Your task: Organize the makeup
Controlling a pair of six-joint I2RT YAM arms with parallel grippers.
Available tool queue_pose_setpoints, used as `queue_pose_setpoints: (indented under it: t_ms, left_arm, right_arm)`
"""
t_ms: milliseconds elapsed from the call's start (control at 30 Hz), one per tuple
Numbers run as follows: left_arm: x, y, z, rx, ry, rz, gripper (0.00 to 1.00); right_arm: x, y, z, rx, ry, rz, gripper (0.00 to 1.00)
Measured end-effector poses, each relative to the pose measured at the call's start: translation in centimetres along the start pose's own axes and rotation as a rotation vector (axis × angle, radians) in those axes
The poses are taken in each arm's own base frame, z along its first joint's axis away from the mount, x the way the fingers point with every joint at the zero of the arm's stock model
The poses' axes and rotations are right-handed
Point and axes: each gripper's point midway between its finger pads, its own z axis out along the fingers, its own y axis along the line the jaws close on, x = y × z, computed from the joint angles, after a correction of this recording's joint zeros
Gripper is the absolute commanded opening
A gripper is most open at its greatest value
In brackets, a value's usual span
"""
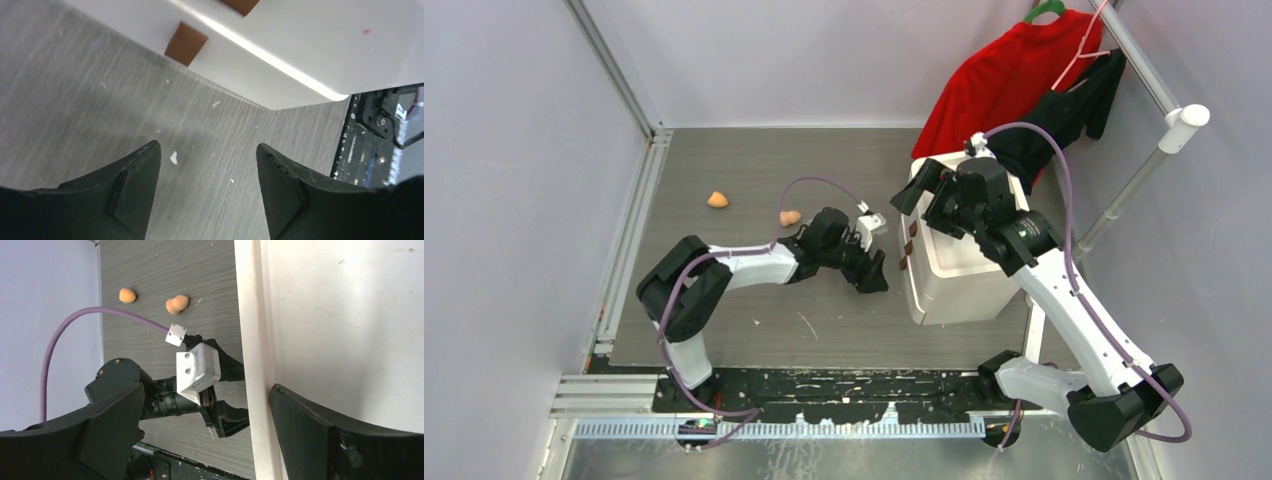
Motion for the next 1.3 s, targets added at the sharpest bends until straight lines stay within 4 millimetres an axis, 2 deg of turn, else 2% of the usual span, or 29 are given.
queue_pose_setpoints:
  t_ms: [167,333,467,567,800,933,1133,1300]
  left_arm:
    - [-2.2,-0.1,0.9,0.022,-0.147,0.175,0.7]
    - [-2.2,0.5,2.8,0.02,-0.212,0.291,0.69]
    - [-1.4,1.4,4.3,0.007,-0.219,0.326,0.66]
    - [-1.3,1.7,4.6,0.007,-0.228,0.341,0.64]
    - [-3.3,1.9,5.0,-0.01,-0.283,0.387,0.6]
    - [-3.7,1.9,5.3,-0.01,-0.29,0.402,0.56]
    - [-4.2,2.1,6.0,-0.005,-0.295,0.406,0.42]
    - [-4.4,2.0,6.2,0.004,-0.293,0.406,0.18]
  right_arm:
    - [0.0,0.0,0.0,0.0,0.0,0.0,1.0]
    - [0.0,0.0,0.1,0.002,0.002,0.0,1.0]
    - [0.0,0.0,0.1,0.004,0.004,-0.001,1.0]
    - [0.0,0.0,0.0,0.005,0.005,-0.001,1.0]
    - [0.0,0.0,0.1,0.009,0.009,-0.001,1.0]
    - [0.0,0.0,0.1,0.009,0.009,-0.002,1.0]
    - [0.0,0.0,0.1,0.009,0.009,-0.002,1.0]
    - [0.0,0.0,0.1,0.009,0.009,-0.002,1.0]
